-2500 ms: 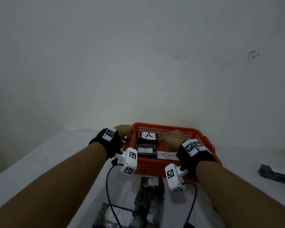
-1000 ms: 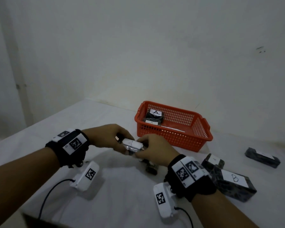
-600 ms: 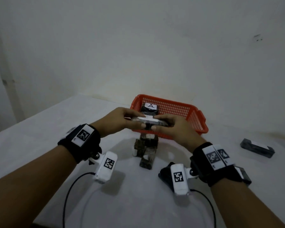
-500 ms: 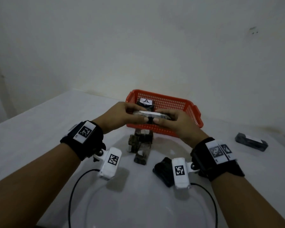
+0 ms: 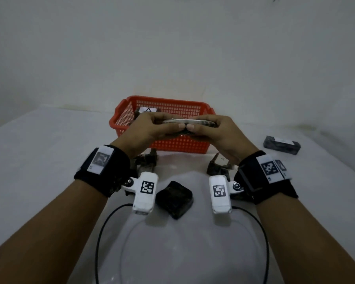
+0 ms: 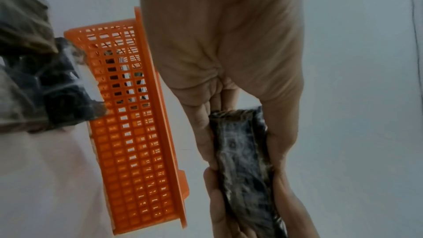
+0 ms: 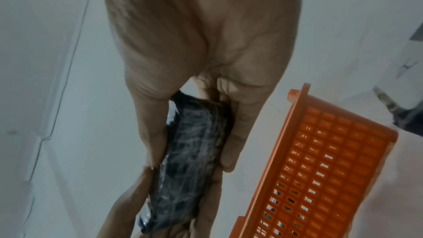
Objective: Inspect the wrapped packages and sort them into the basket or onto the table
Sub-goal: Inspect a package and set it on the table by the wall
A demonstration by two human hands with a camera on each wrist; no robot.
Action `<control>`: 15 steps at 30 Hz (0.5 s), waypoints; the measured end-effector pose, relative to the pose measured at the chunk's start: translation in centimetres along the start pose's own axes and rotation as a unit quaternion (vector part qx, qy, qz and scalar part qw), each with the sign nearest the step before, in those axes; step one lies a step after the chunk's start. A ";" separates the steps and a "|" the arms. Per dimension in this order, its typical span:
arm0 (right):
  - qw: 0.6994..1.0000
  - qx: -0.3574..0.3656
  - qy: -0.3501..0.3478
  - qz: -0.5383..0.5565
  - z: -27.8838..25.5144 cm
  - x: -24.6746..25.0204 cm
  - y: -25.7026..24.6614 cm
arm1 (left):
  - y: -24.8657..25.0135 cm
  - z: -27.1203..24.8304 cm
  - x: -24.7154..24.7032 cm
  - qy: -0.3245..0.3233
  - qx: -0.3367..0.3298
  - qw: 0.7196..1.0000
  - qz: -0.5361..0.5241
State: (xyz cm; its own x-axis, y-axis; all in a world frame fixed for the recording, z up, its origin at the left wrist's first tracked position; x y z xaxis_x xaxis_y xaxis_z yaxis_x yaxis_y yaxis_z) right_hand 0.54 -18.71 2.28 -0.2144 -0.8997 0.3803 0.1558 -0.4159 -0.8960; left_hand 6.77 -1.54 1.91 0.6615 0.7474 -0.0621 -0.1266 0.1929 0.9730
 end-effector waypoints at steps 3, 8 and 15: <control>1.000 -0.012 0.016 0.014 0.1 0.8 0.9 | -0.6 0.5 -1.0 0.000 0.008 1.000 -0.014; 0.999 -0.010 0.011 0.036 0.1 1.6 2.8 | -1.3 0.9 -1.3 0.021 -0.014 0.999 0.029; 0.997 0.007 0.027 0.078 -1.1 2.2 3.7 | -1.8 0.6 -1.4 0.015 -0.020 1.000 0.014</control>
State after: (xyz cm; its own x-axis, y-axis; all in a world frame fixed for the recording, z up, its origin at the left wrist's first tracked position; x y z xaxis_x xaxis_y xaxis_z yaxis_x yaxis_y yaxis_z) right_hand -0.45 -22.08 -0.46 -0.2383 -0.9452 0.2230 0.2041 -0.2733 -0.9400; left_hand 6.55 -3.31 0.40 0.6348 0.7715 -0.0431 -0.1742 0.1973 0.9647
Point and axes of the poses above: each hand's wrist, its own z-axis towards the middle knuckle, its own x-axis out of the back of the hand, y = z × x, the point moved 7 cm from there along z, towards the middle knuckle, and after that the axes turned 13 degrees about -z, right-handed, at the moved point
